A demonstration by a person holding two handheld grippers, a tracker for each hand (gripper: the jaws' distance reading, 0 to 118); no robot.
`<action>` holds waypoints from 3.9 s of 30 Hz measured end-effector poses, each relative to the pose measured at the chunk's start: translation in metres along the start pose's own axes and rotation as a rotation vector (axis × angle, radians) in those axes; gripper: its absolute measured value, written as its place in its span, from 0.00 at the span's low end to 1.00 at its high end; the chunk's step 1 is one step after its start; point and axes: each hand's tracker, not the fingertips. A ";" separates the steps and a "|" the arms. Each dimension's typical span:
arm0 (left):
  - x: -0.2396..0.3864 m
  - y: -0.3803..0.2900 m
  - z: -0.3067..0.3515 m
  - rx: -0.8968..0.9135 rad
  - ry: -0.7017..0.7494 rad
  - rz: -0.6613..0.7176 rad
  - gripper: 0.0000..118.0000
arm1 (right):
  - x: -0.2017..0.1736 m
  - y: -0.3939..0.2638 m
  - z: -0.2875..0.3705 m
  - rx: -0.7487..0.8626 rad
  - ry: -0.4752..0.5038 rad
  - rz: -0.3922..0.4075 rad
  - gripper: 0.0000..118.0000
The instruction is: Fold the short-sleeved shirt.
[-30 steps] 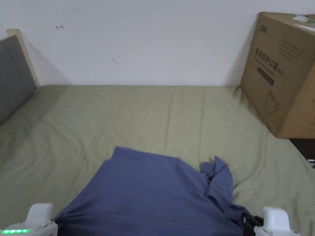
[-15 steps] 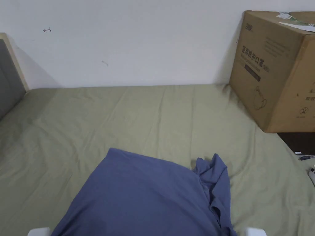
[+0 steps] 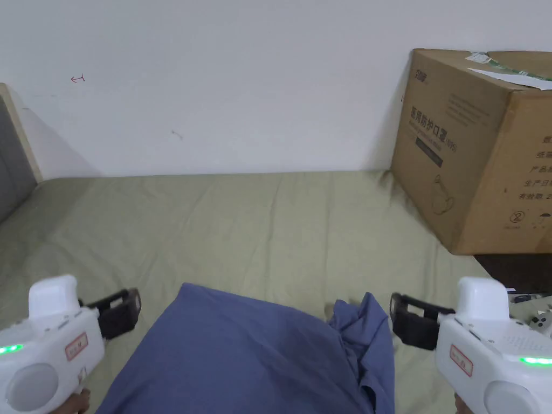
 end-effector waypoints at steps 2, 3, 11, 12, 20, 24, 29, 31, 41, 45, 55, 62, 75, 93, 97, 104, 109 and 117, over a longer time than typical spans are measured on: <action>0.015 0.017 0.002 0.063 -0.054 -0.017 0.68 | -0.009 0.013 0.009 0.086 -0.036 0.039 0.91; 0.021 0.022 0.003 0.079 -0.063 -0.027 0.68 | -0.014 0.017 0.011 0.120 -0.058 0.052 0.91; 0.051 0.020 -0.001 0.213 -0.138 -0.054 0.00 | -0.034 0.024 0.022 0.264 -0.162 0.096 0.00; 0.054 0.020 -0.003 0.194 -0.151 -0.070 0.00 | -0.032 0.023 0.023 0.288 -0.164 0.089 0.00; 0.062 0.015 -0.039 0.087 -0.134 -0.152 0.00 | -0.025 0.025 0.004 0.268 -0.156 0.075 0.00; 0.053 0.020 -0.081 -0.054 -0.112 -0.159 0.00 | -0.021 0.026 -0.012 0.255 -0.162 0.077 0.00; 0.034 0.023 -0.155 -0.204 -0.115 -0.122 0.00 | -0.017 0.025 -0.042 0.220 -0.161 0.083 0.00; 0.026 0.022 -0.187 -0.280 -0.115 -0.091 0.01 | -0.017 0.023 -0.054 0.204 -0.165 0.092 0.00; -0.007 -0.023 -0.341 -0.581 -0.036 -0.029 0.88 | -0.006 0.002 -0.120 0.084 -0.170 0.125 0.00; -0.009 -0.046 -0.386 -0.638 0.042 -0.059 0.85 | 0.002 -0.009 -0.142 0.033 -0.194 0.134 0.00; 0.005 -0.081 -0.408 -0.600 0.044 -0.173 0.23 | 0.020 -0.038 -0.166 -0.102 -0.220 0.097 0.00; -0.004 -0.048 -0.350 -0.473 -0.078 -0.060 0.02 | 0.038 -0.066 -0.205 -0.362 -0.157 0.022 0.27; 0.001 -0.022 -0.289 -0.427 -0.098 -0.114 0.02 | 0.026 -0.153 -0.286 -0.763 -0.094 -0.028 0.38; -0.026 0.072 -0.182 -0.192 -0.036 -0.044 0.02 | 0.023 0.008 -0.185 -0.227 -0.059 0.084 0.06; -0.020 0.139 -0.158 -0.085 -0.015 -0.094 0.02 | 0.007 0.099 -0.169 -0.058 -0.017 0.104 0.06; -0.004 0.250 -0.117 0.121 0.025 -0.106 0.02 | -0.022 0.222 -0.157 0.181 0.029 0.116 0.06; 0.004 0.310 -0.110 0.206 0.052 -0.133 0.02 | -0.034 0.288 -0.153 0.311 0.060 0.126 0.06; 0.002 0.334 -0.150 0.234 0.082 -0.151 0.02 | -0.043 0.325 -0.189 0.365 0.086 0.160 0.06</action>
